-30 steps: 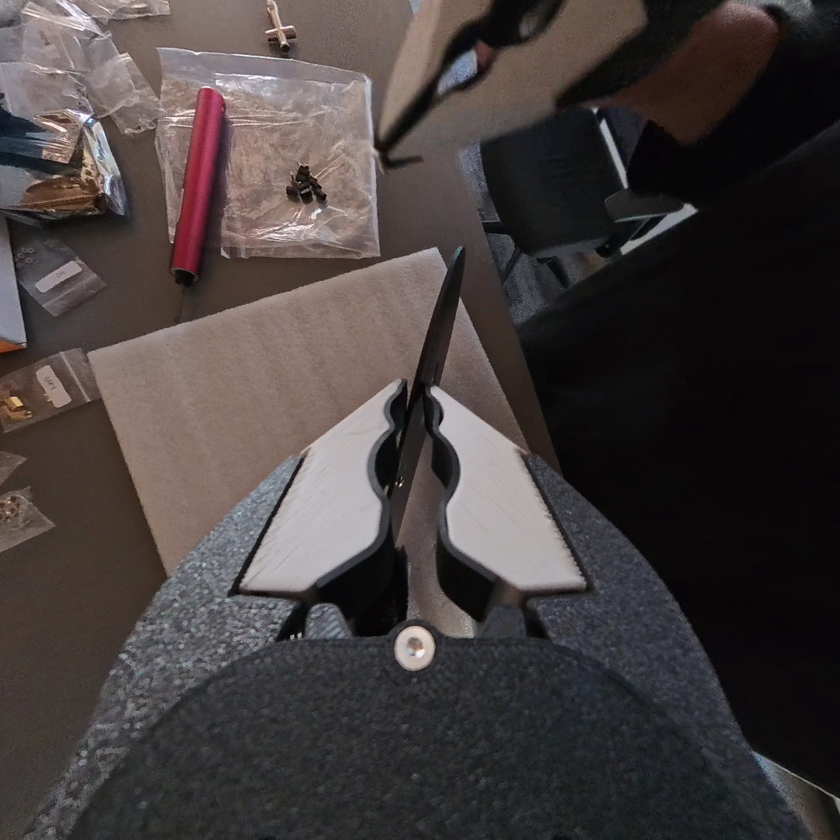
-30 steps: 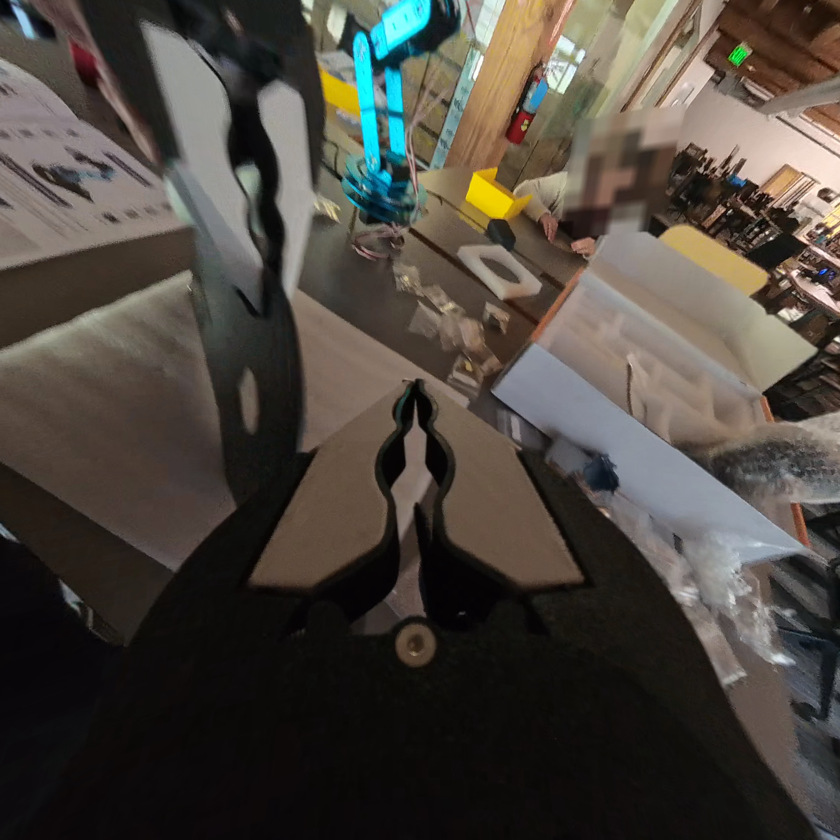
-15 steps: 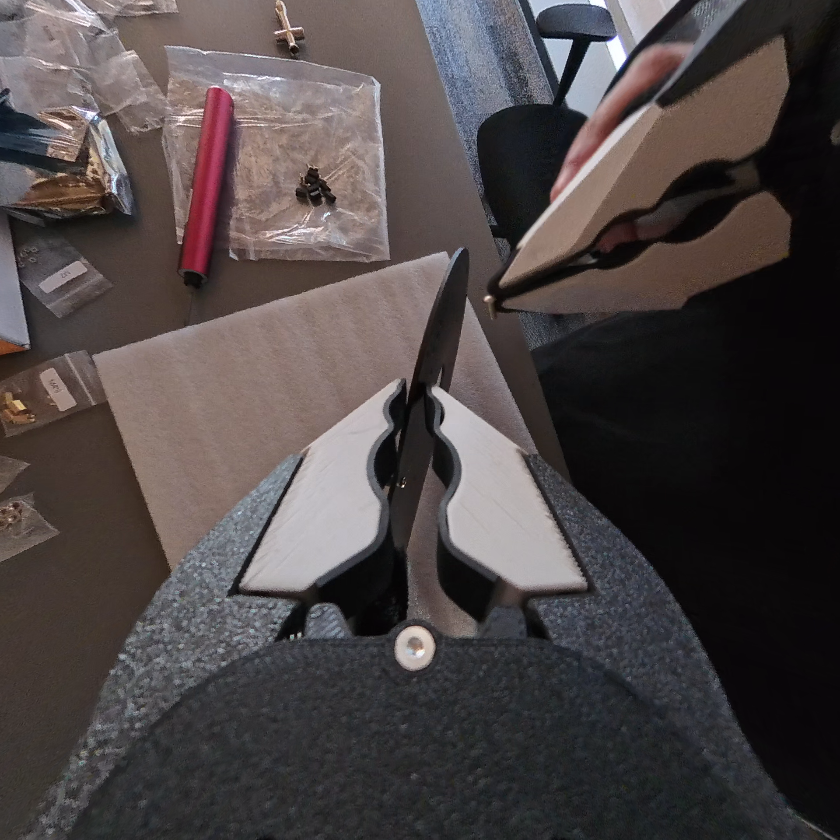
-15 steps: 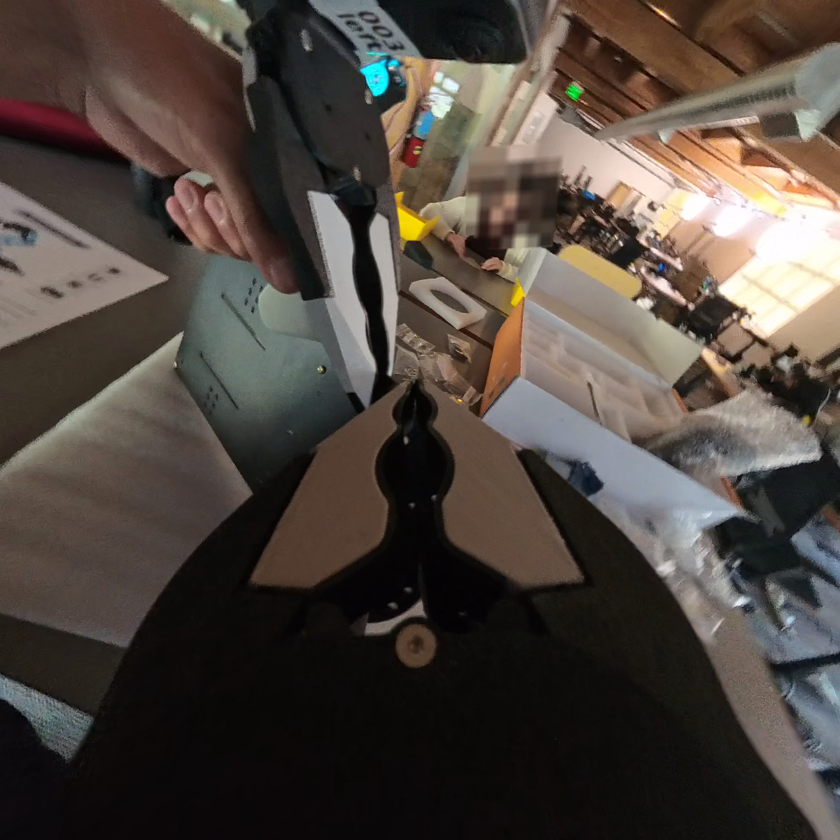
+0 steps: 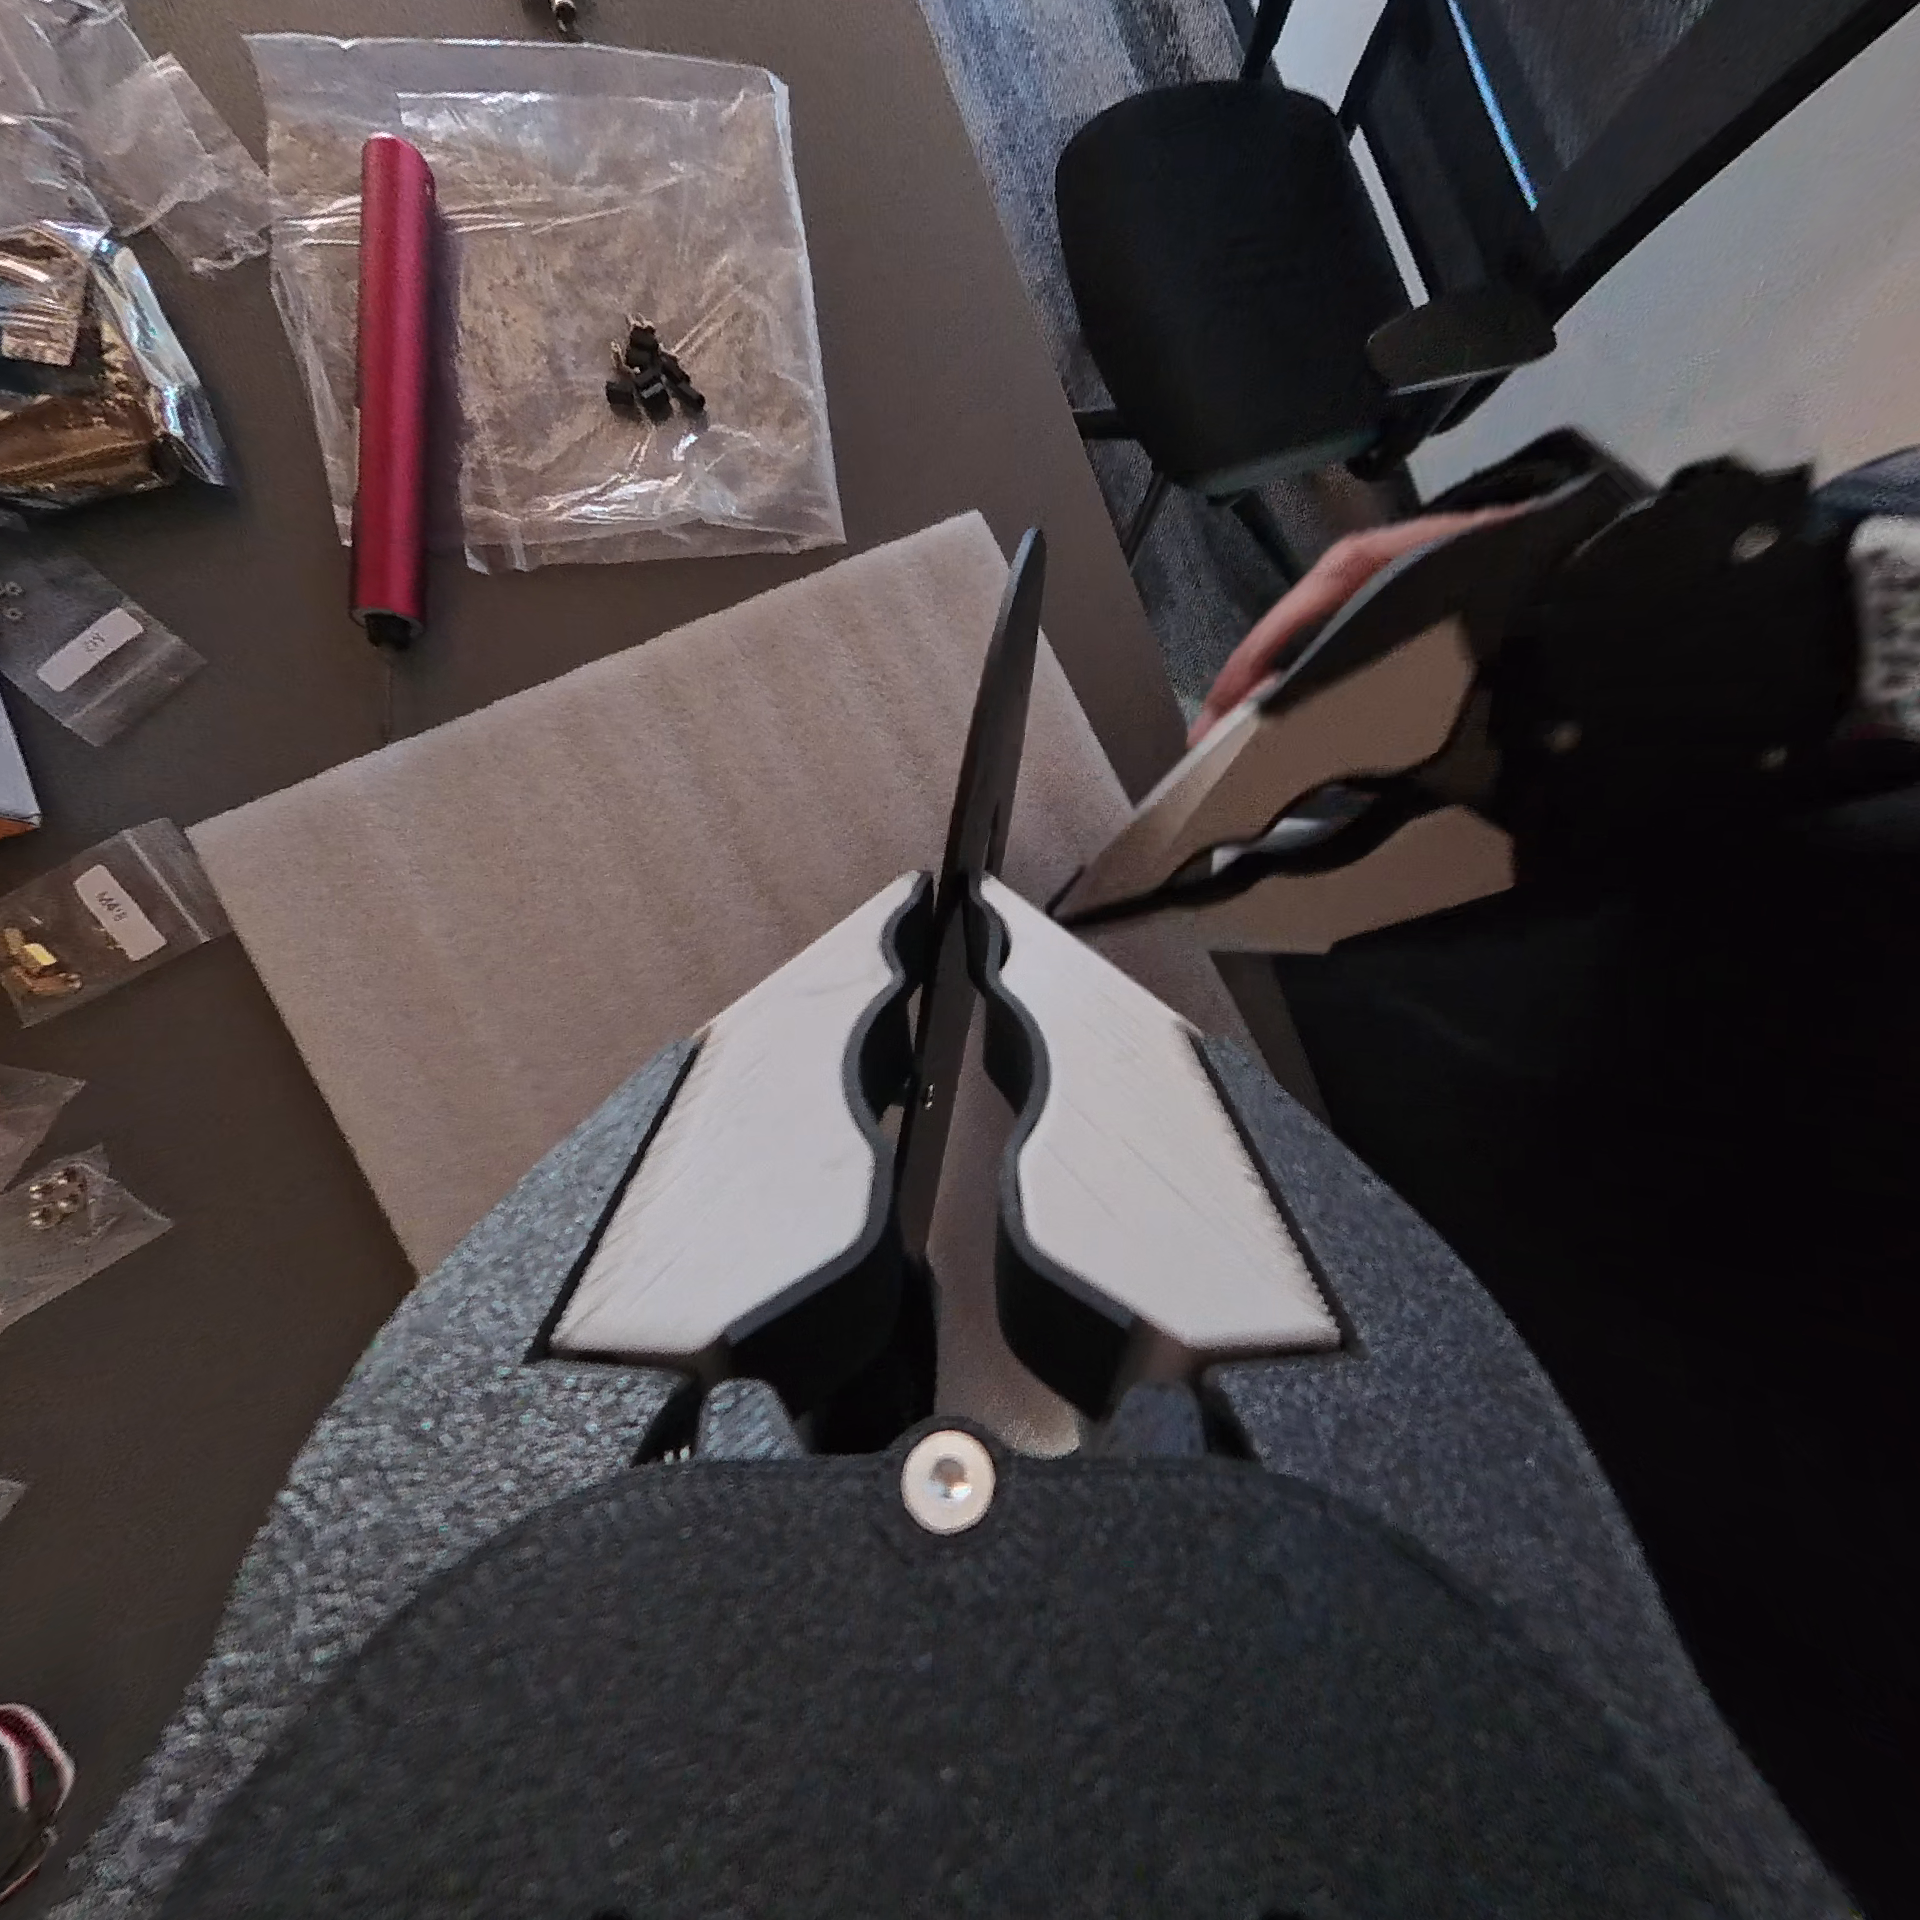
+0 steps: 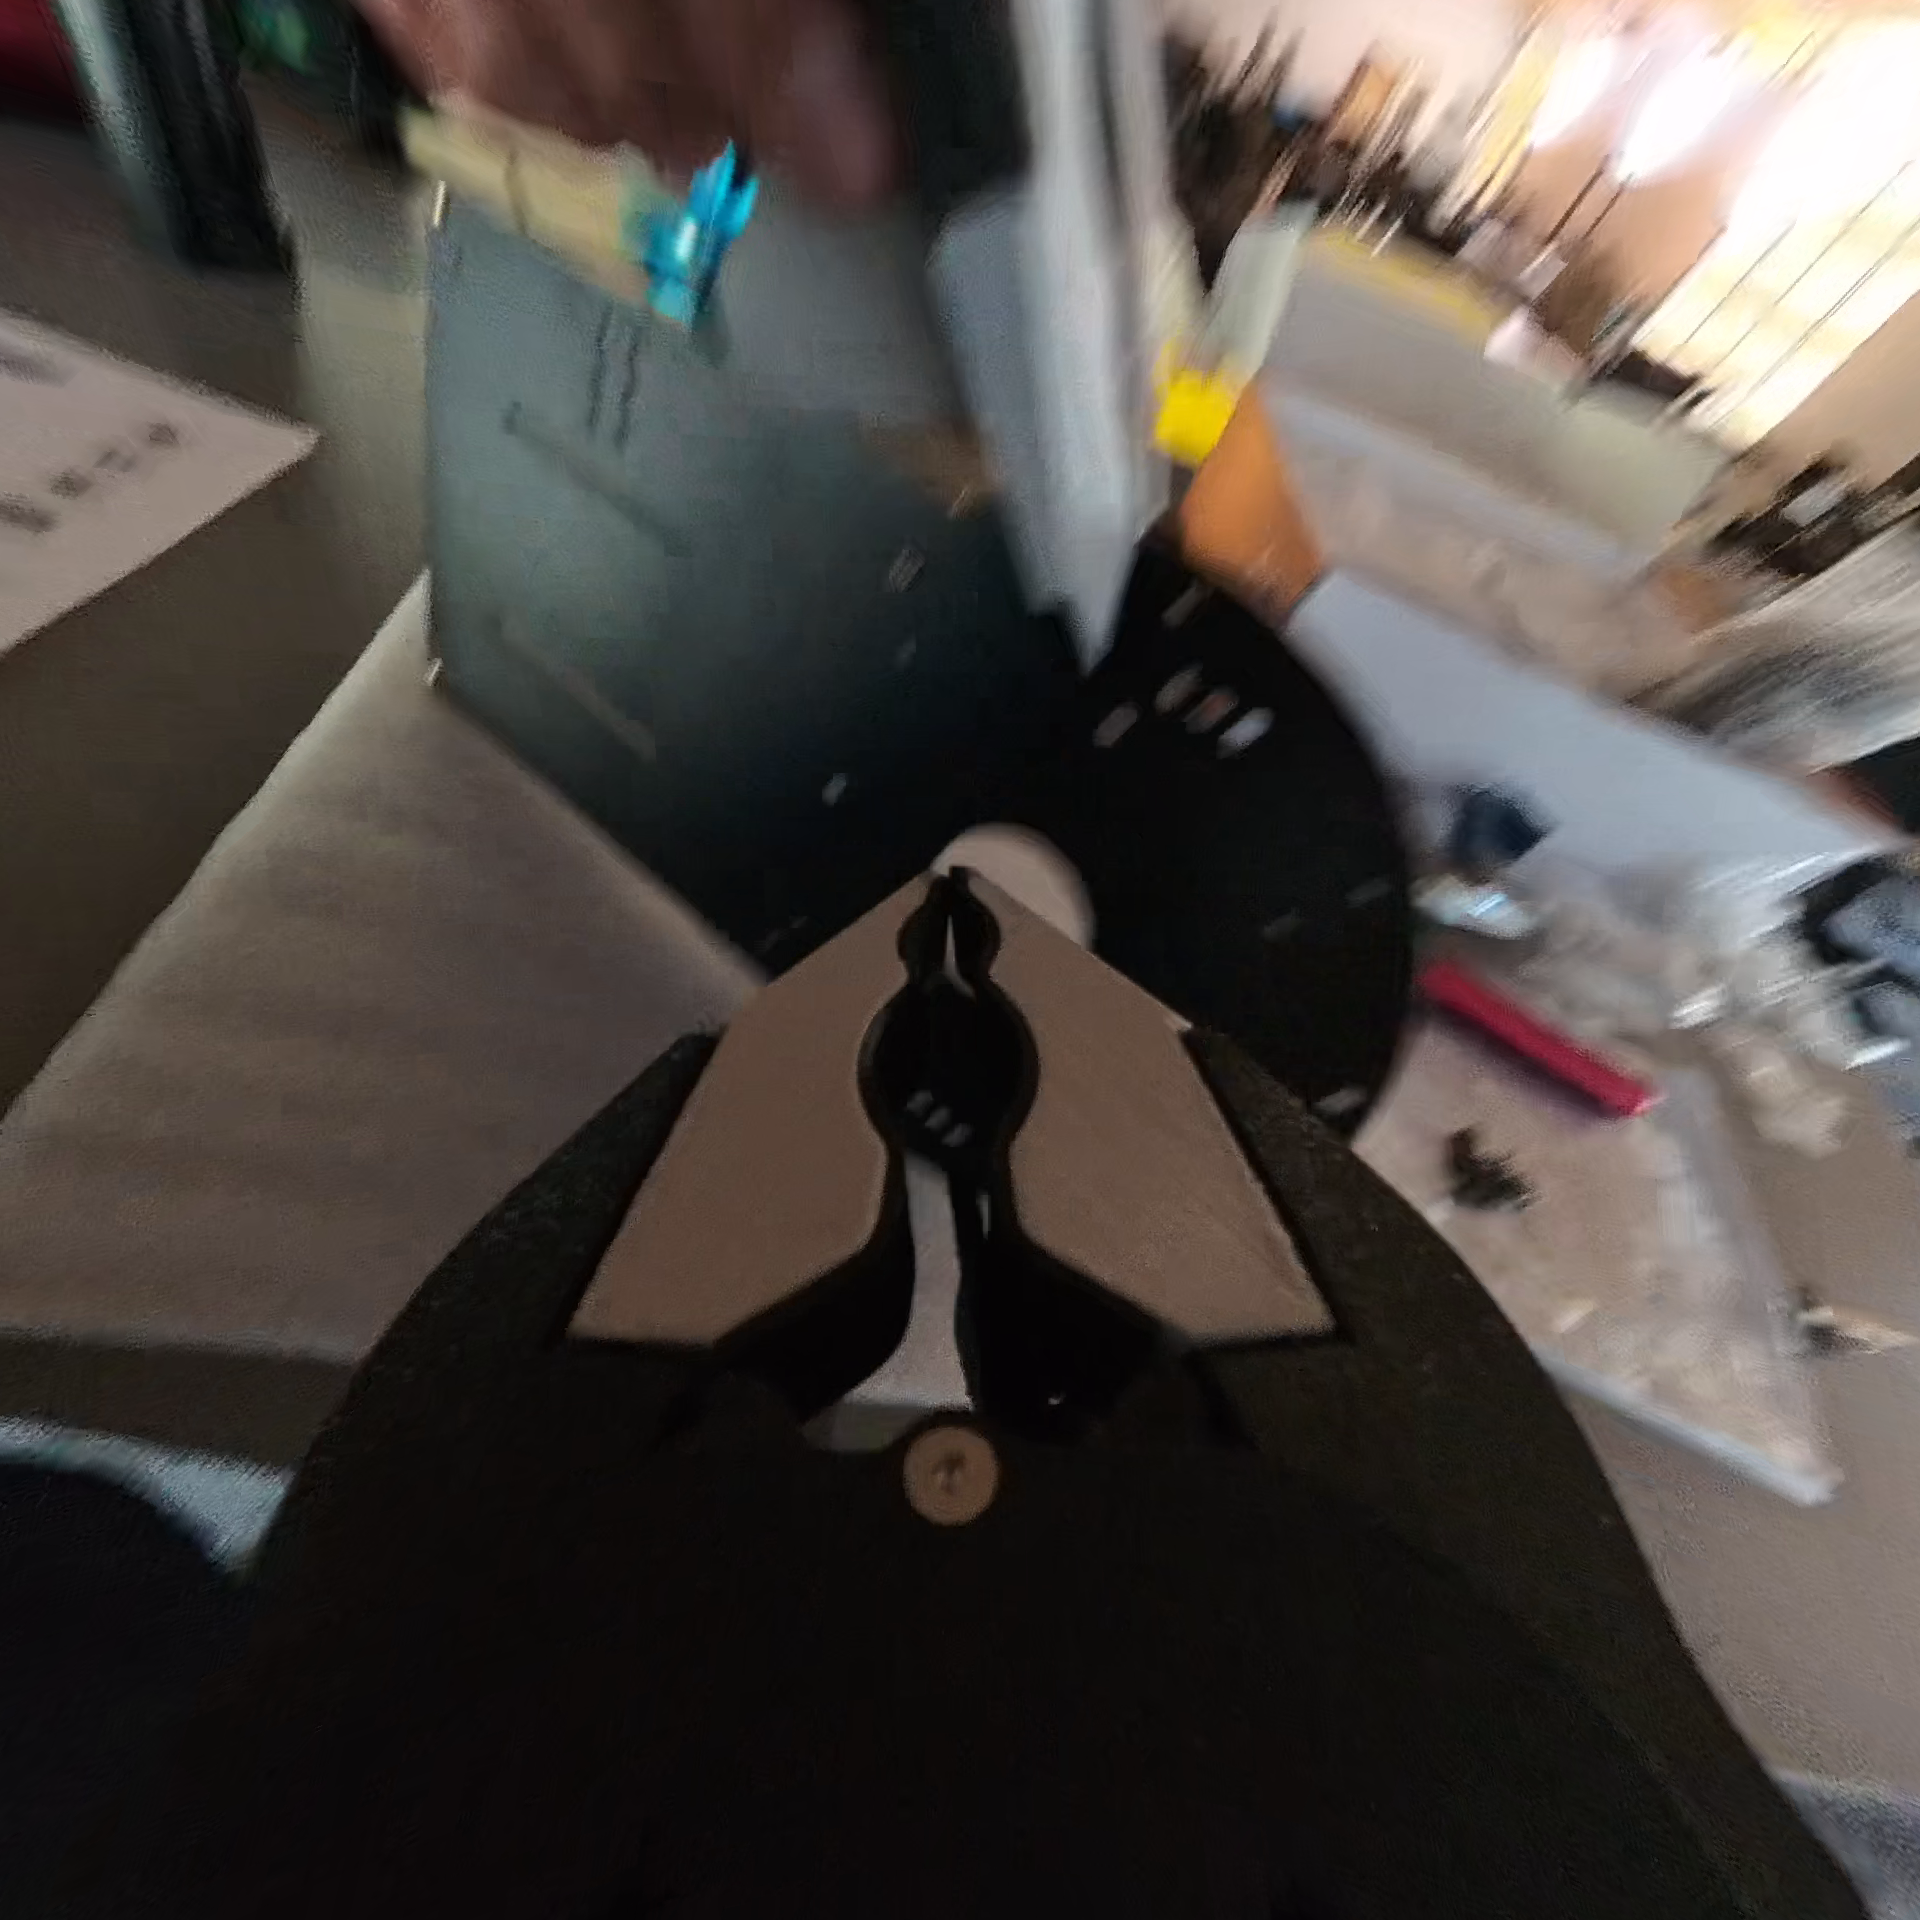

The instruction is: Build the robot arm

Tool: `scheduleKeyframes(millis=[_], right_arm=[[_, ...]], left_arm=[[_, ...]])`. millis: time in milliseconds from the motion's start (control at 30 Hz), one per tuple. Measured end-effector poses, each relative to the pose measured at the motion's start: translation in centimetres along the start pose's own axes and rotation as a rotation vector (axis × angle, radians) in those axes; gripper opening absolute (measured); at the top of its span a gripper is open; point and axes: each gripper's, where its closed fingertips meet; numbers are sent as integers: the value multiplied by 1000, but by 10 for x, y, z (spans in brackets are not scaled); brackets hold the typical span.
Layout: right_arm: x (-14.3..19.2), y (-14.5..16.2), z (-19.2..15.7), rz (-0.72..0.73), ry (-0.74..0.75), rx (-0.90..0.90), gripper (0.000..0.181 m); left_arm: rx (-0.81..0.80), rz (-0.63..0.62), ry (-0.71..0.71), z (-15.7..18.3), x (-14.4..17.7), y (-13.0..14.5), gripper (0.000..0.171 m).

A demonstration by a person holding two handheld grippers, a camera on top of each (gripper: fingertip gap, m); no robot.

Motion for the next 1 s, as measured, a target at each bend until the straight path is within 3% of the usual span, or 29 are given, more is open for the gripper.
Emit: scheduleKeyframes(millis=[67,133,267,400,533,667,733,800,833,867,1000], right_arm=[[-8,31,-19,-102,-64,-40,0],[-10,44,-19,-114,-61,-70,0],[23,-4,7,114,-103,-196,0],[51,-47,59,194,-197,-177,30],[39,-30,58,38,-604,-145,53],[24,-34,52,29,-843,-133,30],[10,-30,50,-37,-902,-119,31],[10,-28,37,-111,-1053,-138,26],[8,-23,32,-171,-1097,-106,15],[0,-19,33,-204,-1069,-57,1],[-5,-18,36,-244,-1022,51,0]], left_arm=[[-2,-9,-4,-1,0,0,6],[2,-5,-5,-2,0,0,6],[6,16,-8,0,0,0,6],[-4,23,-4,4,1,0,6],[-16,13,-36,4,1,1,6],[9,2,-62,0,0,1,8],[1,1,-65,1,0,1,8],[10,-1,-79,1,0,1,8],[25,-2,-95,-1,0,1,9],[39,-2,-117,-3,0,1,10],[66,74,-329,-13,18,-5,21]])
Point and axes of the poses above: each gripper's, where its closed fingertips meet, x back along the fingers, y out of its underside, z = x × y across the jaws, and after that the axes turned 2 degrees about -x, right-handed
